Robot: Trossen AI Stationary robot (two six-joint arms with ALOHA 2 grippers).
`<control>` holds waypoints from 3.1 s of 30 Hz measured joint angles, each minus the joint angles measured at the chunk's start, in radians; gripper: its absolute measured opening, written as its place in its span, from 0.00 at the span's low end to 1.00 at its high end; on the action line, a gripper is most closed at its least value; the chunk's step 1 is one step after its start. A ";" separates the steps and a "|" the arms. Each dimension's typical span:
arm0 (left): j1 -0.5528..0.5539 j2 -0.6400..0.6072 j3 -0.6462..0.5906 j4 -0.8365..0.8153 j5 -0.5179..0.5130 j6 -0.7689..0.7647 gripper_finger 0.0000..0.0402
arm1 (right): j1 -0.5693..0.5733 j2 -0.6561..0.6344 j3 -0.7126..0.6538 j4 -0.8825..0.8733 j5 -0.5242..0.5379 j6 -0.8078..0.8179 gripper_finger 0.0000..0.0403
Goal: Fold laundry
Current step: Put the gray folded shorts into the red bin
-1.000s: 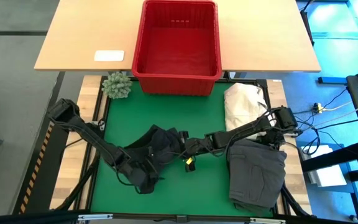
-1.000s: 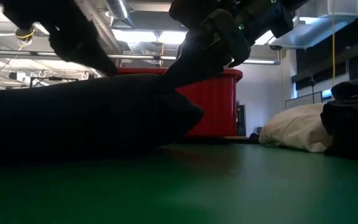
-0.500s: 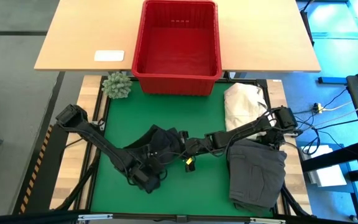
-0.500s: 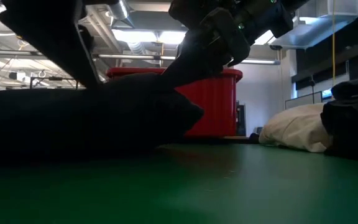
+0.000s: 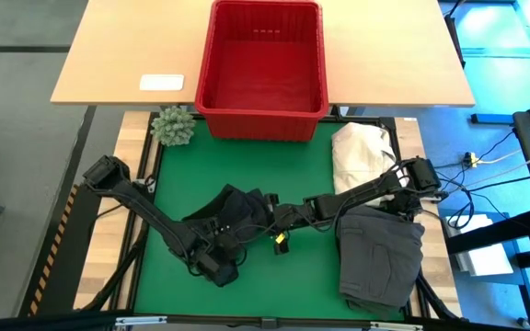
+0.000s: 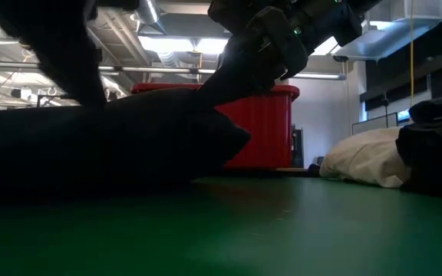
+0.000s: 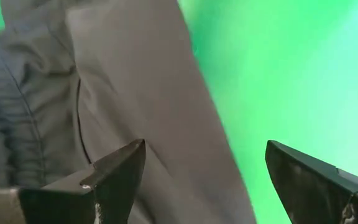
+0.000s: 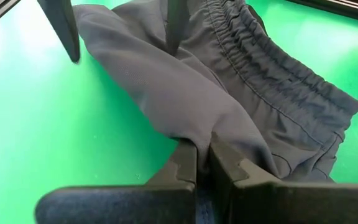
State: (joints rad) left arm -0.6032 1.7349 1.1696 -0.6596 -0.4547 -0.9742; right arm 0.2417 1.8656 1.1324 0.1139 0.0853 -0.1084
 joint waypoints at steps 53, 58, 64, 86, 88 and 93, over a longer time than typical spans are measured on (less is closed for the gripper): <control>0.040 0.143 0.077 -0.371 0.038 -0.004 0.05 | 0.088 0.023 0.069 -0.004 0.069 -0.100 0.77; 0.040 0.143 0.077 -0.370 0.039 -0.001 0.05 | 0.086 0.090 0.068 0.032 0.154 -0.100 0.86; 0.040 0.131 0.077 -0.365 0.039 -0.001 0.05 | 0.083 0.166 0.072 0.046 0.249 -0.106 0.91; -0.032 0.083 0.077 -0.350 0.020 -0.012 0.28 | 0.079 0.208 0.225 -0.107 0.309 -0.105 0.07; -0.040 0.083 0.077 -0.352 0.020 -0.018 0.37 | 0.079 0.208 0.238 -0.127 0.305 -0.105 0.04; -0.059 0.081 0.071 -0.372 0.053 -0.074 0.54 | 0.079 0.208 0.264 -0.147 0.287 -0.100 0.04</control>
State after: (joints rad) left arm -0.6617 1.8163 1.2406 -1.0313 -0.4015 -1.0486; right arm 0.3202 2.0739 1.3968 -0.0330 0.3725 -0.2089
